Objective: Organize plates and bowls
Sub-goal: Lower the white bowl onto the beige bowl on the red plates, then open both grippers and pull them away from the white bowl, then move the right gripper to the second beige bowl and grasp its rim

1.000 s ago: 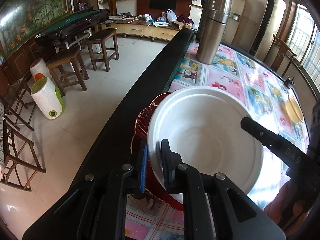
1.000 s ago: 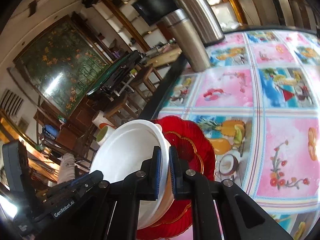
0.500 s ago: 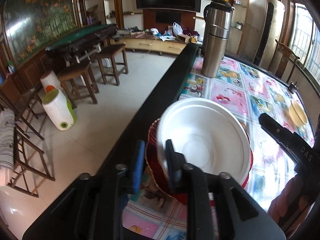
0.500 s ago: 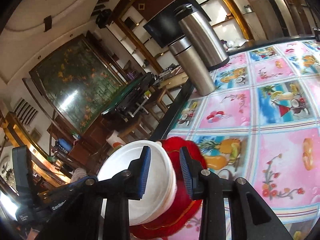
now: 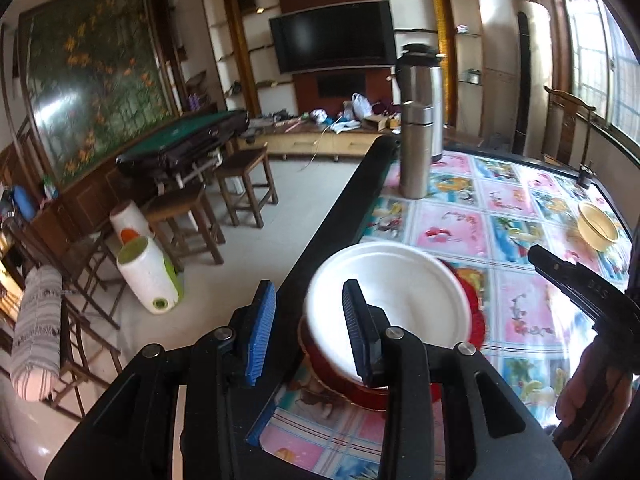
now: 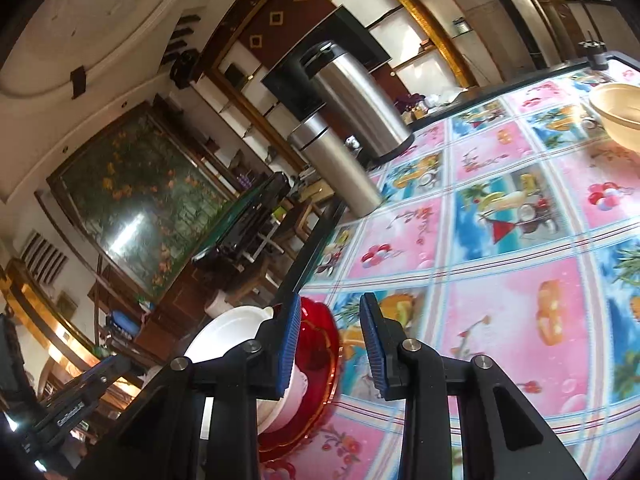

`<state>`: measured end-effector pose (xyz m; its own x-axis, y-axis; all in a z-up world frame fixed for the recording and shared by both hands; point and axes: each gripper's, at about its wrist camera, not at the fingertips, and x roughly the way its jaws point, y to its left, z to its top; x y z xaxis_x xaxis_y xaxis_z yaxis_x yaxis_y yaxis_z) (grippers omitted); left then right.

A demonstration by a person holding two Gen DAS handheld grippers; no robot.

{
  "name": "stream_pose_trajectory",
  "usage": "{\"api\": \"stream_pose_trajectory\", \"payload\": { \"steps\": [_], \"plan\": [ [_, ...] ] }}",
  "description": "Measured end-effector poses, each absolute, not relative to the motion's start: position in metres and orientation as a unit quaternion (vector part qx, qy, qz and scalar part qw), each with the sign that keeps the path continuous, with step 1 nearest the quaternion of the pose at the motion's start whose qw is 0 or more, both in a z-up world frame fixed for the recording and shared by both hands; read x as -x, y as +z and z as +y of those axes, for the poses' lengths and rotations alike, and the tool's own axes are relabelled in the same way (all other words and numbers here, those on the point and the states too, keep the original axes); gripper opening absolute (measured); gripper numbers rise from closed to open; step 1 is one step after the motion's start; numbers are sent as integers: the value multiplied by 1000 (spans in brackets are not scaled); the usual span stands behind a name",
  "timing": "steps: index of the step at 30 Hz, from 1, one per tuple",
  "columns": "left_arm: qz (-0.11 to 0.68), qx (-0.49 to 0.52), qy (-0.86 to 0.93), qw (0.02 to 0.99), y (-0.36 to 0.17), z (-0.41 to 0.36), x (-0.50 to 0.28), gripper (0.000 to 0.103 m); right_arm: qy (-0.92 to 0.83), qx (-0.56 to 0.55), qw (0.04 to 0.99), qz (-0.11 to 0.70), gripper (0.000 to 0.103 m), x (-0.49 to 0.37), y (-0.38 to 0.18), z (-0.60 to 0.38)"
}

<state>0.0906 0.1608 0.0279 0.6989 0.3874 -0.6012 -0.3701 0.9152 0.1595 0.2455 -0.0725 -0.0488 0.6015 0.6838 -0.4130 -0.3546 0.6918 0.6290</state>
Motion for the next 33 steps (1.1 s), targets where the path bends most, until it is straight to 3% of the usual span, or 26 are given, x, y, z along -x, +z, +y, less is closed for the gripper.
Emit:
{"api": "stream_pose_trajectory", "payload": {
  "steps": [10,16,33],
  "plan": [
    [308,-46,188,932,44,115,-89,41,283,-278,863,311,33,-243,-44,-122],
    [300,-64,172,936,48,81,-95,51,270,-292,865,305,33,-244,-43,-154],
    [362,-69,51,928,15,-35,-171,57,187,-326,886,272,39,-258,-37,-266]
  ]
}}
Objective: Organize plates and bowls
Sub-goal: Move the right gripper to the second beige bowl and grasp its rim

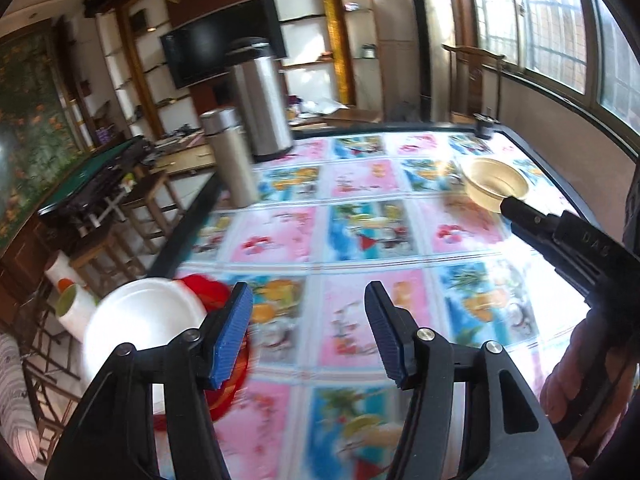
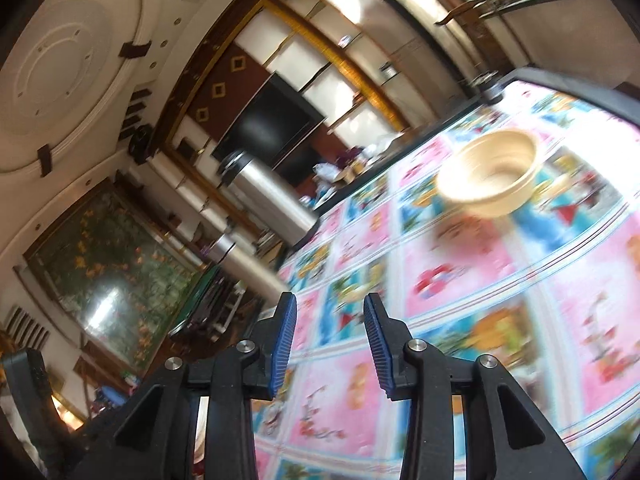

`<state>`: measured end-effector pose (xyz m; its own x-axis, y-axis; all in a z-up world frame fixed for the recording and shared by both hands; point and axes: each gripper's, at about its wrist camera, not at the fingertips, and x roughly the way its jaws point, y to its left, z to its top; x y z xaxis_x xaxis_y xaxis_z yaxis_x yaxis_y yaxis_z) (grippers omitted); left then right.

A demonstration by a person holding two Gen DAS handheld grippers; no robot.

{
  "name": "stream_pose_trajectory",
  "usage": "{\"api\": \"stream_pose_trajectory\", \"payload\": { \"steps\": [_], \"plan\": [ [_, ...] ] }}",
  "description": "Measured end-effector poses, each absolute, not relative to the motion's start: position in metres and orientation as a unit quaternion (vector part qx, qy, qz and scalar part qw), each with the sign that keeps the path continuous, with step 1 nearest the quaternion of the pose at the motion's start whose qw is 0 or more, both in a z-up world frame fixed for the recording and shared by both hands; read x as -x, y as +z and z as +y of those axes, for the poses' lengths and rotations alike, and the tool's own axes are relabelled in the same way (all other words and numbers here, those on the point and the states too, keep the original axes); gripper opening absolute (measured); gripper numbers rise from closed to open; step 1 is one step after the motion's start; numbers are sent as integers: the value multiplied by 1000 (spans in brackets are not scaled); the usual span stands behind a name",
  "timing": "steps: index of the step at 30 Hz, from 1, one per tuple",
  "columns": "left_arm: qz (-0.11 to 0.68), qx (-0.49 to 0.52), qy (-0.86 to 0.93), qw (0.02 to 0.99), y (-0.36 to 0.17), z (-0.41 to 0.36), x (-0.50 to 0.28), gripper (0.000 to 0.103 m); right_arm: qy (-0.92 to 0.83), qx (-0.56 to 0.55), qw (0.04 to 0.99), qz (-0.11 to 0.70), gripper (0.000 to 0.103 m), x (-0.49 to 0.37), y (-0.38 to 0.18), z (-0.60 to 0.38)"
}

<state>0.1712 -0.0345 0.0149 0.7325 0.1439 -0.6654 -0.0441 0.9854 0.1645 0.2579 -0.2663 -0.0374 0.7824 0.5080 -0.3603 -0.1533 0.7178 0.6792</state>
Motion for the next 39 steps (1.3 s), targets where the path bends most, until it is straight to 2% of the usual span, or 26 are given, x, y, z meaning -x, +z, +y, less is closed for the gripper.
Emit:
{"api": "stream_pose_trajectory", "payload": {
  "steps": [5,10,16,22,26,28,30,32,38,39],
  "plan": [
    [371,-51,16,927,-2,-77,-209,57,132,-343,892,262,39,-268,-42,-314],
    [412,0,-10,911,-46,-112,-253,57,77,-395,880,252,41,-277,-55,-363],
    [436,-29,-50,898,-88,-142,-260,57,5,-411,876,255,41,-288,-69,-402],
    [447,-9,-62,892,-84,-123,-257,57,-17,-405,865,295,41,-299,-87,-394],
    [449,20,-73,891,-79,-116,-253,57,-47,-406,861,304,45,-313,-93,-393],
    [449,19,-70,891,-80,-115,-254,57,-62,-403,858,312,52,-329,-89,-394],
    [461,25,-73,884,-84,-113,-257,57,-75,-399,858,315,52,-348,-83,-395],
    [468,33,-75,880,-85,-110,-258,57,-99,-379,856,337,57,-372,-78,-394],
    [469,49,-76,879,-81,-103,-261,57,-157,-351,835,394,56,-428,-88,-393],
    [469,52,-75,879,-80,-101,-262,57,-156,-344,834,403,53,-435,-91,-391]
  ]
}}
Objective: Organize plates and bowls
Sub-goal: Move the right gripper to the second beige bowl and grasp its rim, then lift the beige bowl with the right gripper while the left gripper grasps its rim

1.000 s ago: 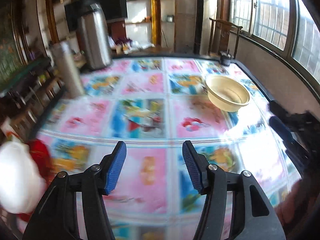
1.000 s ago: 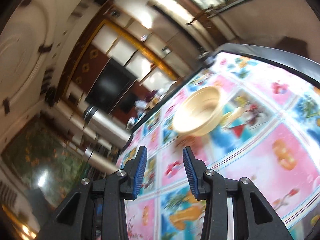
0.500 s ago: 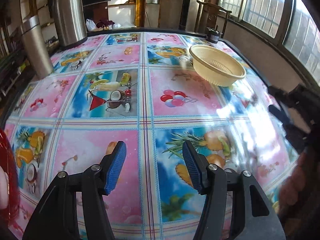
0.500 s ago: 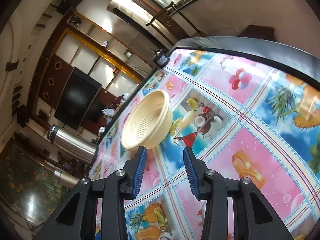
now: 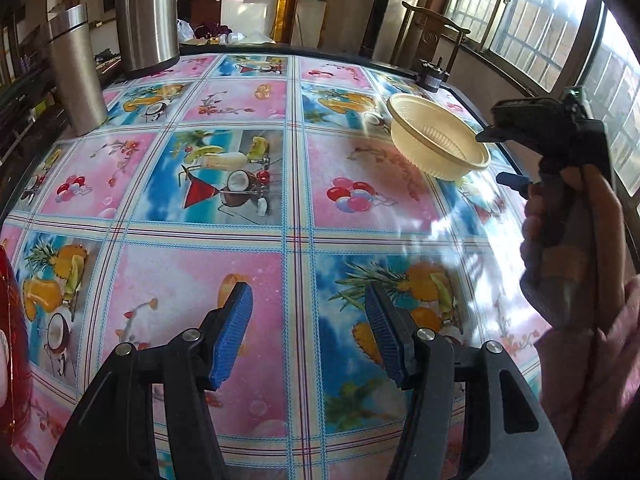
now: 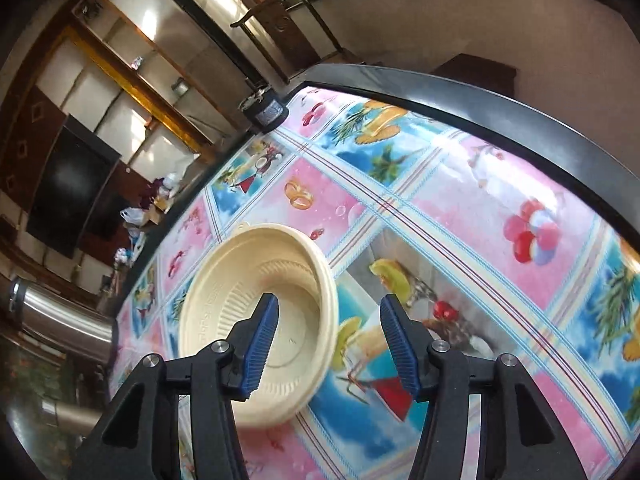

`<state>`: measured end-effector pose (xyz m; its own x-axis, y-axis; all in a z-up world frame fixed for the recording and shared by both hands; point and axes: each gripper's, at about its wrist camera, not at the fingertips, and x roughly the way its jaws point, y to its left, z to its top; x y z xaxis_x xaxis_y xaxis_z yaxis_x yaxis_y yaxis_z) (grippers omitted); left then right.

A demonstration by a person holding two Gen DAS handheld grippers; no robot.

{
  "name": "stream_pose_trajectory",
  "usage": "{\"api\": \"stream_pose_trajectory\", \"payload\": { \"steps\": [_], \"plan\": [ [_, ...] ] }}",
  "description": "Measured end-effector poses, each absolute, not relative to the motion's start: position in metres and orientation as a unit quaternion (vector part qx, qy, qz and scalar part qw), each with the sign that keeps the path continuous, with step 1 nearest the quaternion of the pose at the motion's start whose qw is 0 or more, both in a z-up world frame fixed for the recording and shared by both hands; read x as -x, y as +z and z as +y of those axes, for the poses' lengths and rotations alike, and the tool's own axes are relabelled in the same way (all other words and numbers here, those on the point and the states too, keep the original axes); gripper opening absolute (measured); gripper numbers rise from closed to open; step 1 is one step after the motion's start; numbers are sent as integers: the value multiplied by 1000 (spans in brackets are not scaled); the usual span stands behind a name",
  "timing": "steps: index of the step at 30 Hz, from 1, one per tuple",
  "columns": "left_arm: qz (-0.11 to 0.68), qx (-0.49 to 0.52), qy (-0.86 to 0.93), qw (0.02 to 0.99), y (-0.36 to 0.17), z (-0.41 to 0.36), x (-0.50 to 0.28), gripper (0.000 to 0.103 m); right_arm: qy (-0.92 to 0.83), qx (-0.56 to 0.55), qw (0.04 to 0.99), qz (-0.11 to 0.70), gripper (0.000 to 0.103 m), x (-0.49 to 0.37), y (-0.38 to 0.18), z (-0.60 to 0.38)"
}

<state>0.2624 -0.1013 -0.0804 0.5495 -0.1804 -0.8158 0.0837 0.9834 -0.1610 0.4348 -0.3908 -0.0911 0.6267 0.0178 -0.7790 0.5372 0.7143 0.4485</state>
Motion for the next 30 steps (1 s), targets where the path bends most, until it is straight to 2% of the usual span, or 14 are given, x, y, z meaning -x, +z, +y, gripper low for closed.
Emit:
{"api": "stream_pose_trajectory", "payload": {
  "steps": [1,2,8,12,14,17,23,30],
  "plan": [
    [469,54,-73,878,-80,-99,-264,57,-154,-340,832,411,38,-439,-95,-390],
    [470,57,-71,878,-81,-97,-265,57,-157,-333,827,424,13,-444,-101,-389],
    [468,86,-68,877,-81,-79,-277,57,-123,-356,821,430,10,-408,-109,-382],
    [451,112,-73,883,-73,-64,-282,58,-74,-312,838,442,10,-371,-94,-363],
    [453,124,-85,879,-72,-60,-284,68,-41,-285,847,447,10,-351,-89,-350],
    [467,128,-97,869,-76,-59,-290,71,1,-265,848,459,10,-328,-91,-336],
    [504,143,-110,844,-94,-59,-300,73,39,-248,850,463,11,-313,-92,-331],
    [523,151,-126,830,-101,-60,-303,73,59,-285,838,462,11,-315,-97,-346]
  ]
}}
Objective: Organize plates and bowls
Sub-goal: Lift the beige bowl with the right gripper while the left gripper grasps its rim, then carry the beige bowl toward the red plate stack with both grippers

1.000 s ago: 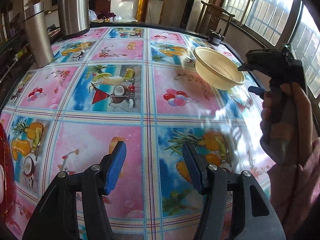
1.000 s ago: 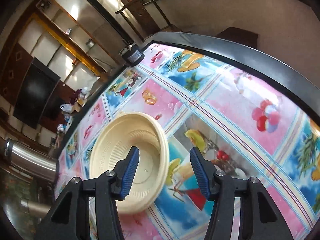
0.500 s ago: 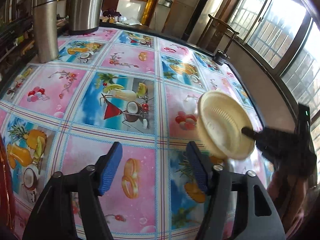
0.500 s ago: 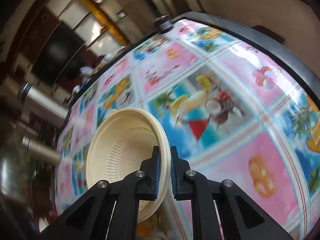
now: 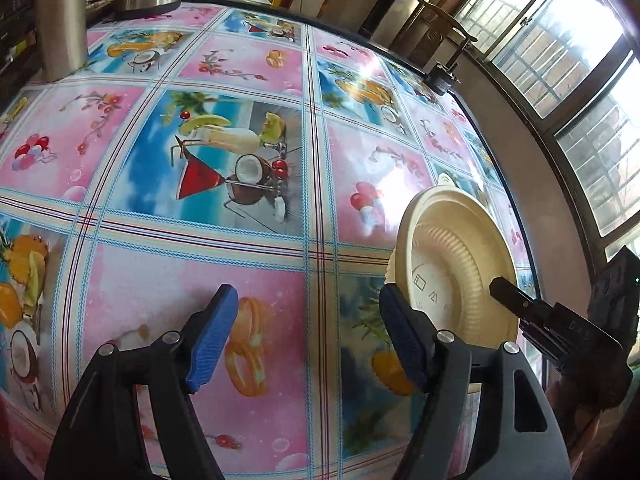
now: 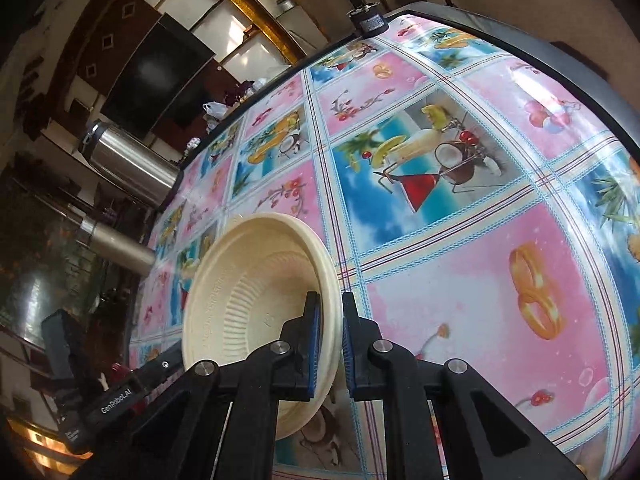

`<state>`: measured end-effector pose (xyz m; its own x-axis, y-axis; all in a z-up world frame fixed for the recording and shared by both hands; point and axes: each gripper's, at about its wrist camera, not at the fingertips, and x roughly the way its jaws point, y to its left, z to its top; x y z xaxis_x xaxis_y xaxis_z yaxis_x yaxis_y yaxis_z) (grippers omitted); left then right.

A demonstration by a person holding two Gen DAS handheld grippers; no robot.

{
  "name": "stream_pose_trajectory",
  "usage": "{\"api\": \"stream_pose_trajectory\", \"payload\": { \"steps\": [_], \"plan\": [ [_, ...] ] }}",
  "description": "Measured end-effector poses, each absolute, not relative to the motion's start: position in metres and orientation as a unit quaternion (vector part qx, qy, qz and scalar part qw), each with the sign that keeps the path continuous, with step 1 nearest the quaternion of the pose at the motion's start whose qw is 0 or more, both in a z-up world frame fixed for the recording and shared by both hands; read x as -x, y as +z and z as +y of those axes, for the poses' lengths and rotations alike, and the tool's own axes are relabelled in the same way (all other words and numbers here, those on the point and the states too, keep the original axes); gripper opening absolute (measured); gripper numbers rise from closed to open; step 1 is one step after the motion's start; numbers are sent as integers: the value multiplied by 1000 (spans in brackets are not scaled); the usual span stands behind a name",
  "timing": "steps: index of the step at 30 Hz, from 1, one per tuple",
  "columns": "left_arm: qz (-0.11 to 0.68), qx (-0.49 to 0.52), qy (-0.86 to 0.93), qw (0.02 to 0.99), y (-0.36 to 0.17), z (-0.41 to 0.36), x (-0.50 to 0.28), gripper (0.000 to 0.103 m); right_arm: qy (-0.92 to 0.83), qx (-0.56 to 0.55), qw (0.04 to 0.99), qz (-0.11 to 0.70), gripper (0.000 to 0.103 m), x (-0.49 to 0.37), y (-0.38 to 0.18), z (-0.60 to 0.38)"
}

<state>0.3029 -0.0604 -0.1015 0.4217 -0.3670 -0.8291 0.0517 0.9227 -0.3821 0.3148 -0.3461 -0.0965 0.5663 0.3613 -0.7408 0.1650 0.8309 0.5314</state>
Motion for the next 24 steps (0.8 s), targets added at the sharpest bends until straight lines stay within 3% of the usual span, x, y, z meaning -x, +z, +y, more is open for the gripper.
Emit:
{"api": "stream_pose_trajectory", "payload": {
  "steps": [9,19,24],
  "plan": [
    [529,229,-163,800,-105,-44,-304,73,45,-281,848,446,11,-312,-88,-349],
    [532,228,-166,799,-105,-44,-304,73,45,-279,847,451,15,-314,-92,-346],
    [538,290,-203,765,-111,-32,-308,73,49,-284,845,451,15,-314,-93,-346]
  ]
}}
